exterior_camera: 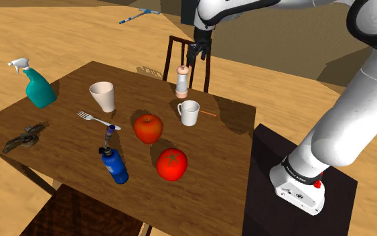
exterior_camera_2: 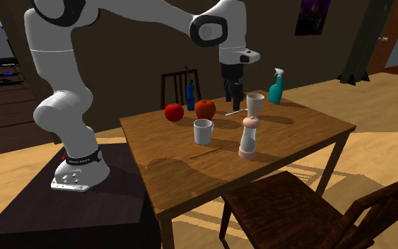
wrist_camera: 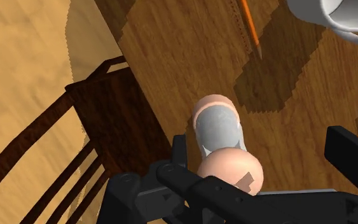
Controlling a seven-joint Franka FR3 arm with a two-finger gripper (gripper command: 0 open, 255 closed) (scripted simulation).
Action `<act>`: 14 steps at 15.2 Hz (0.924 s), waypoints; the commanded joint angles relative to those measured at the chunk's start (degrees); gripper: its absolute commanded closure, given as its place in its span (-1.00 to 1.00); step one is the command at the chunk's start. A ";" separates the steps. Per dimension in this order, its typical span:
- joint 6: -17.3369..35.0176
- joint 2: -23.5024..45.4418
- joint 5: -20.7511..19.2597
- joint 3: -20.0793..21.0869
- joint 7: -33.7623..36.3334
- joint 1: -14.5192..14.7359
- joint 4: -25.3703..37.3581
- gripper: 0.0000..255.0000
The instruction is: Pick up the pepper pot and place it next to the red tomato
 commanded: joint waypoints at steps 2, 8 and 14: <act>1.19 6.97 0.60 0.00 -1.56 -0.24 5.82 -1.00; 2.23 14.57 1.08 0.30 -2.64 -0.36 12.44 -1.00; 5.76 16.36 1.16 0.34 -2.69 -0.36 10.70 -1.00</act>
